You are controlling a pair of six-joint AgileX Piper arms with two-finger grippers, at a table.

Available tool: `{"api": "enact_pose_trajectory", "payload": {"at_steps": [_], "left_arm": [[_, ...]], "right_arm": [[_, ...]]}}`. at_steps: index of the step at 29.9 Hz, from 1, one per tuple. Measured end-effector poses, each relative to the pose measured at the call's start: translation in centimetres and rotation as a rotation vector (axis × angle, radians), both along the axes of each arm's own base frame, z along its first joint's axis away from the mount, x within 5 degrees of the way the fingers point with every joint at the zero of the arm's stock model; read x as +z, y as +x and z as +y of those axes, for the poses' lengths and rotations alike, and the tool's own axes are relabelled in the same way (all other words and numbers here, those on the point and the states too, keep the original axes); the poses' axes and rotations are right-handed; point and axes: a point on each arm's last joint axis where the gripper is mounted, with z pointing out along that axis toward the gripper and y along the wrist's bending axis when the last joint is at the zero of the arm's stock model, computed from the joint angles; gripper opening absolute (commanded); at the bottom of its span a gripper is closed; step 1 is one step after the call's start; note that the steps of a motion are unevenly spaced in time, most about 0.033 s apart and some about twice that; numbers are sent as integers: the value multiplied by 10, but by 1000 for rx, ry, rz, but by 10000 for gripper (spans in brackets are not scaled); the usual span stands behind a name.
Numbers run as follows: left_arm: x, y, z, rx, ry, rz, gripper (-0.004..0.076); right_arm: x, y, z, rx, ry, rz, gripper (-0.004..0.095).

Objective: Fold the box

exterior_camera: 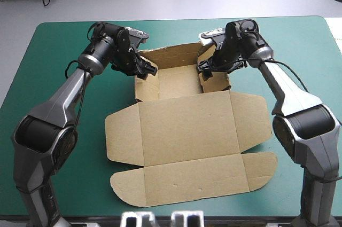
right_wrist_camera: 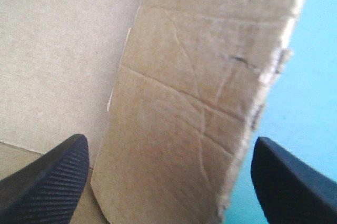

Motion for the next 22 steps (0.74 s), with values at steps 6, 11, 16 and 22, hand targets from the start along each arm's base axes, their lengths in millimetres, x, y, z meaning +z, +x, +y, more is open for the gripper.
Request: {"api": "enact_pose_trajectory", "payload": {"at_steps": [6, 11, 16, 22], "left_arm": [[31, -10, 16, 21, 18, -87, 482], [74, -36, 24, 10, -31, -181, 411], [133, -86, 41, -46, -77, -335, 162], [162, -164, 69, -136, -63, -446, -8]], "right_arm": [[34, -9, -20, -12, 24, -78, 758], [72, -29, -27, 19, 60, -163, 736], [104, -49, -34, 53, 64, -247, 732], [106, -51, -36, 62, 41, -262, 732]]}}
